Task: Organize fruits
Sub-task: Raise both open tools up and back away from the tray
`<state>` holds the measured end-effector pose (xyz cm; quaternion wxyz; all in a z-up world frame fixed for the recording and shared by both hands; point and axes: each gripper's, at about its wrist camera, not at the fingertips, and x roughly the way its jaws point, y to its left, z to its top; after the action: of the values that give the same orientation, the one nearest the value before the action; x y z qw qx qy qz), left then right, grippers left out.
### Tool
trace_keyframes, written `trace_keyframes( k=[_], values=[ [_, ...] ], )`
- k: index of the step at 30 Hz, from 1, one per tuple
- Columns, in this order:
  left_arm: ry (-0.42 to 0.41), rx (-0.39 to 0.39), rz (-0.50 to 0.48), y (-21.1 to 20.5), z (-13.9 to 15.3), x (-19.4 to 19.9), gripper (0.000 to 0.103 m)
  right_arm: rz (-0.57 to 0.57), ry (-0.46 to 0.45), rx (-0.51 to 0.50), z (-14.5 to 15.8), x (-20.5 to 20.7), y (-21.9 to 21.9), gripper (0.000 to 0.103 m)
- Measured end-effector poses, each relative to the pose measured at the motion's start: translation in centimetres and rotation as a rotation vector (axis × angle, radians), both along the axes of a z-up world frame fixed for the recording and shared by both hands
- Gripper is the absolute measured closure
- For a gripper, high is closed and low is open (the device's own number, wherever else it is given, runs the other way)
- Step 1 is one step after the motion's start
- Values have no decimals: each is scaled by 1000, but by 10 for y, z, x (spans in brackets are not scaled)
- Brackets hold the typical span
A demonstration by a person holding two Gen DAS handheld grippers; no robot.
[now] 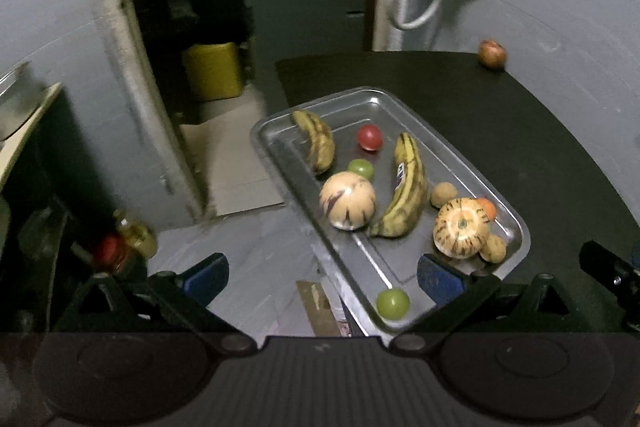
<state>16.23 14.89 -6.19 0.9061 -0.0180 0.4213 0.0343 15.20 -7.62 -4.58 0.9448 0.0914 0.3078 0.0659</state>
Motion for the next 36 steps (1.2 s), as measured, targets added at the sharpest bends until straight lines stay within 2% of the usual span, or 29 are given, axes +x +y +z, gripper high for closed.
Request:
trace_keyframes(
  k=[2, 10, 22, 28, 36],
  values=[
    [-10, -5, 33, -2, 6, -13, 1, 14, -9, 1, 4, -3, -4, 1],
    [-52, -19, 69, 0, 23, -41, 1, 17, -31, -22, 13, -13, -6, 1],
    [-96, -62, -41, 22, 19, -55, 1, -93, -81, -93, 18, -43, 22, 1],
    [-84, -88, -86, 33, 10, -64, 1, -110, -80, -129, 27, -55, 28, 1],
    [-59, -105, -81, 31, 1, -79, 1, -75, -42, -142, 21, -73, 20, 1]
  ],
)
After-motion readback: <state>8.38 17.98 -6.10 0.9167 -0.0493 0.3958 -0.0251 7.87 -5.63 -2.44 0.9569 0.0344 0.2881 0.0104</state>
